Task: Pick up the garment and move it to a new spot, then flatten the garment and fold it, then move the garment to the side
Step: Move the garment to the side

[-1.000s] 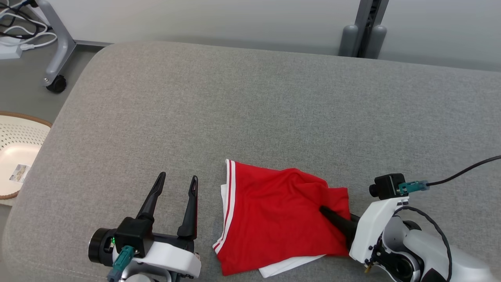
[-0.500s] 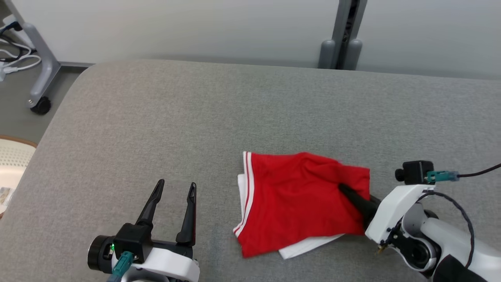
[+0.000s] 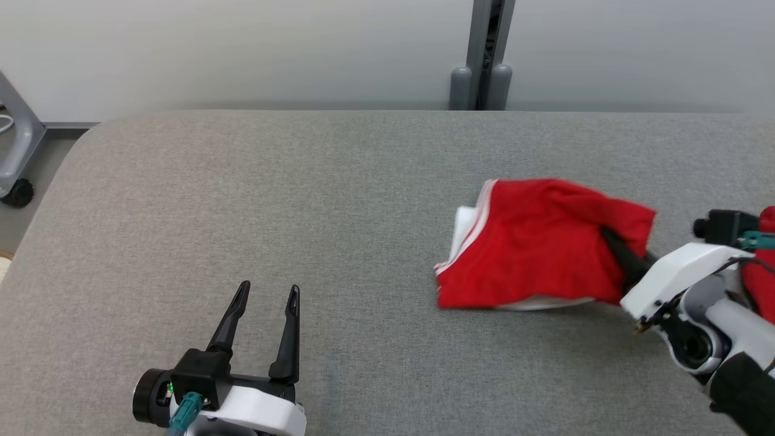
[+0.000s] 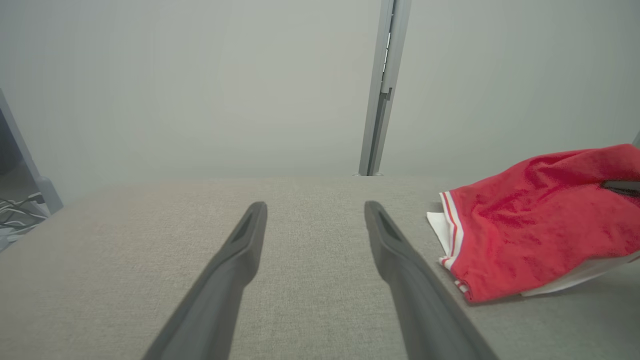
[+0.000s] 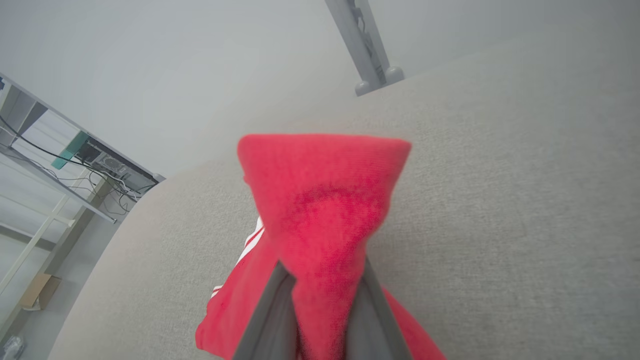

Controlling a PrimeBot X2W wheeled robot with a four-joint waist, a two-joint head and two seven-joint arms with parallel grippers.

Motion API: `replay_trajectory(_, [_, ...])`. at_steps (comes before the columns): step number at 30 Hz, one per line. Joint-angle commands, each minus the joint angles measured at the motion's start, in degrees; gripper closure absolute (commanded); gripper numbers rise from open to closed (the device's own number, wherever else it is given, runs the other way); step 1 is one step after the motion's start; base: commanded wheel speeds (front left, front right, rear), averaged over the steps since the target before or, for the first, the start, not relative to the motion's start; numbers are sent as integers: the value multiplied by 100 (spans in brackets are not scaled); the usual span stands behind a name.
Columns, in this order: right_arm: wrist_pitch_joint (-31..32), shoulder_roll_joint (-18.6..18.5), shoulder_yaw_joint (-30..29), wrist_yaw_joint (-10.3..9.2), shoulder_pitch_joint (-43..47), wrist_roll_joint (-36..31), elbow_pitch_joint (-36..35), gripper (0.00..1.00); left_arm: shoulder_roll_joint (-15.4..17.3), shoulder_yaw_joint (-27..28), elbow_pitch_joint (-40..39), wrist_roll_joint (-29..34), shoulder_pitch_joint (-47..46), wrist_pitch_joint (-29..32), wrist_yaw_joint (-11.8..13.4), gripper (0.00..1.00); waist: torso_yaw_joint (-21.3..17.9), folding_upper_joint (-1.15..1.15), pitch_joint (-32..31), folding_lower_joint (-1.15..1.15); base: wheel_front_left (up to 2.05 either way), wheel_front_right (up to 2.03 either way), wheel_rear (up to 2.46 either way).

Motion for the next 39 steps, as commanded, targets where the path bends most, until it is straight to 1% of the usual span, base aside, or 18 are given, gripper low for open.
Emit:
replay_trajectory(1, [-164,-26,-108,1,-131,-2,190,100,25,20,-18,-26,-14,-3,19,0,-52,0,15,0,0,0,0])
replay_trajectory(6, [-493,40,-387,1,-300,-118,791,100,25,9,-46,-40,-39,-3,50,0,-162,0,55,0,0,0,0])
replay_trajectory(11, [-619,162,-719,1,-405,-341,1112,100,25,35,-74,-6,-42,-2,34,0,-330,0,115,0,0,0,0])
replay_trajectory(14, [-636,211,-1090,1,-476,-623,1139,100,24,61,-96,48,-83,-2,3,0,-488,0,172,0,0,0,0])
replay_trajectory(18, [-629,380,-1618,1,-389,-1131,1043,100,25,26,-137,190,-141,-2,-48,0,-773,0,258,0,0,0,0])
replay_trajectory(19, [-629,430,-1745,1,-354,-1255,1014,100,25,7,-137,221,-161,-2,-66,0,-851,0,273,0,0,0,0])
replay_trajectory(20, [-630,510,-1959,1,-288,-1510,972,100,25,-24,-134,248,-208,-2,-81,0,-1015,0,290,0,0,0,0])
replay_trajectory(21, [-630,510,-1959,1,-288,-1510,972,100,25,-24,-134,248,-208,-2,-81,0,-1015,0,290,0,0,0,0])
replay_trajectory(30, [-630,864,-3041,1,-34,-2380,890,100,26,-47,-73,329,-233,-2,-131,0,-1706,0,361,0,0,0,0])
replay_trajectory(34, [-630,1023,-3526,1,40,-2681,981,100,27,-16,-49,379,-273,-2,-158,0,-1894,0,450,0,0,0,0])
replay_trajectory(39, [-631,1214,-4017,1,45,-2950,1136,100,26,-35,-32,398,-348,-2,-185,0,-1986,0,557,0,0,0,0])
